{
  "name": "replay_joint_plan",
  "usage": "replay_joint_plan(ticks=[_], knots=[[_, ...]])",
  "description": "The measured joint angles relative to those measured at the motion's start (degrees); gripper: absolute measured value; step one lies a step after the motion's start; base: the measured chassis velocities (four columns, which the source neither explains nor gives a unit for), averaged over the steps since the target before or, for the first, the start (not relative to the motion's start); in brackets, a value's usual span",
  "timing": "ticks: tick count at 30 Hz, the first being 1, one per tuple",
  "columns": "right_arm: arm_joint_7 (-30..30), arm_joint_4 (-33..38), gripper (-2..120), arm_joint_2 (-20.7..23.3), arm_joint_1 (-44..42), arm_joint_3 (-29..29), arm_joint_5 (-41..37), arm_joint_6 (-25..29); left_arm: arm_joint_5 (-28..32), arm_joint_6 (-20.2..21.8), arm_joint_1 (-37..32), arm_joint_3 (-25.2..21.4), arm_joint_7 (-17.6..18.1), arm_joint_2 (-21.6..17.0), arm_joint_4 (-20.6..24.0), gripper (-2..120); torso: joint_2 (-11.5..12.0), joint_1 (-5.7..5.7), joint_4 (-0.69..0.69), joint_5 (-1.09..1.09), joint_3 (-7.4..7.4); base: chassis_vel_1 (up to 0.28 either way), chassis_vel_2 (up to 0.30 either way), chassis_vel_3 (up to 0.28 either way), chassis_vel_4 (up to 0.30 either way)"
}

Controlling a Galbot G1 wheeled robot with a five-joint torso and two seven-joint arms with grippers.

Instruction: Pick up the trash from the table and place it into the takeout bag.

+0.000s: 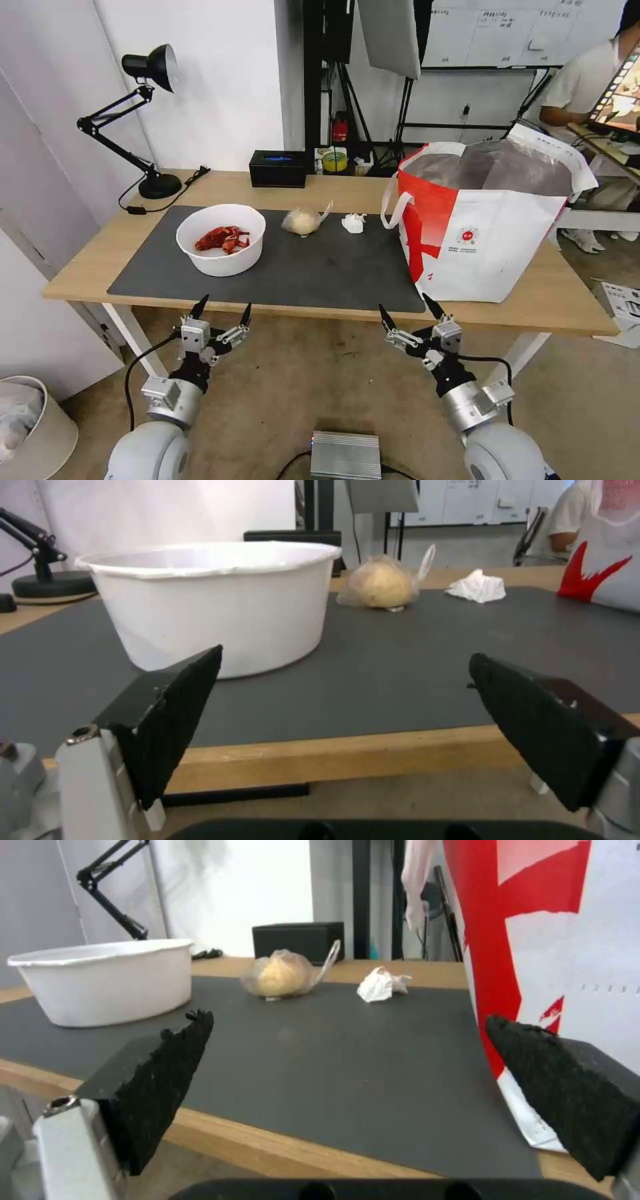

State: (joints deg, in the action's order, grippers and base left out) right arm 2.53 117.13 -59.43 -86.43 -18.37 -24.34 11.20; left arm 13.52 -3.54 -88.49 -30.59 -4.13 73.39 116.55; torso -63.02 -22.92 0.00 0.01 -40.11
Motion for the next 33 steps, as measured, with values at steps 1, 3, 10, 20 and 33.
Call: replay_joint_plan(ticks=[1,3,10,20,33], knots=[[0.1,0.0,100,0.0,0.1,0.1,-0.1,0.0,-0.2,0.0,-0.1,0.0,0.0,0.2,-0.1,100,0.0,0.0,0.0,0.0,0.0,0.0,0.0,0.0,0.0],[0.1,0.0,100,0.1,0.2,0.2,-0.2,0.0,-0.4,0.0,-0.2,0.1,0.0,0.3,-0.1,100,0.0,0.0,0.0,0.0,0.0,0.0,0.0,0.0,0.0],[0.7,1.5,100,1.0,0.6,0.2,-1.4,-0.7,-0.6,0.0,-0.1,0.7,0.0,0.3,0.0,100,0.0,0.0,0.0,0.0,0.0,0.0,0.0,0.0,0.0],[3.5,3.3,100,2.0,4.4,1.3,-2.0,-6.8,-0.4,0.5,2.0,3.2,0.1,-1.5,-0.9,100,0.0,0.0,-0.02,-0.01,0.0,0.0,0.0,0.0,0.0],[9.2,0.7,100,2.7,17.7,7.8,-5.8,-19.5,-0.2,1.1,1.4,2.4,0.3,-2.0,0.9,100,0.0,0.0,0.0,-0.01,-0.01,0.0,0.0,0.0,0.0]])
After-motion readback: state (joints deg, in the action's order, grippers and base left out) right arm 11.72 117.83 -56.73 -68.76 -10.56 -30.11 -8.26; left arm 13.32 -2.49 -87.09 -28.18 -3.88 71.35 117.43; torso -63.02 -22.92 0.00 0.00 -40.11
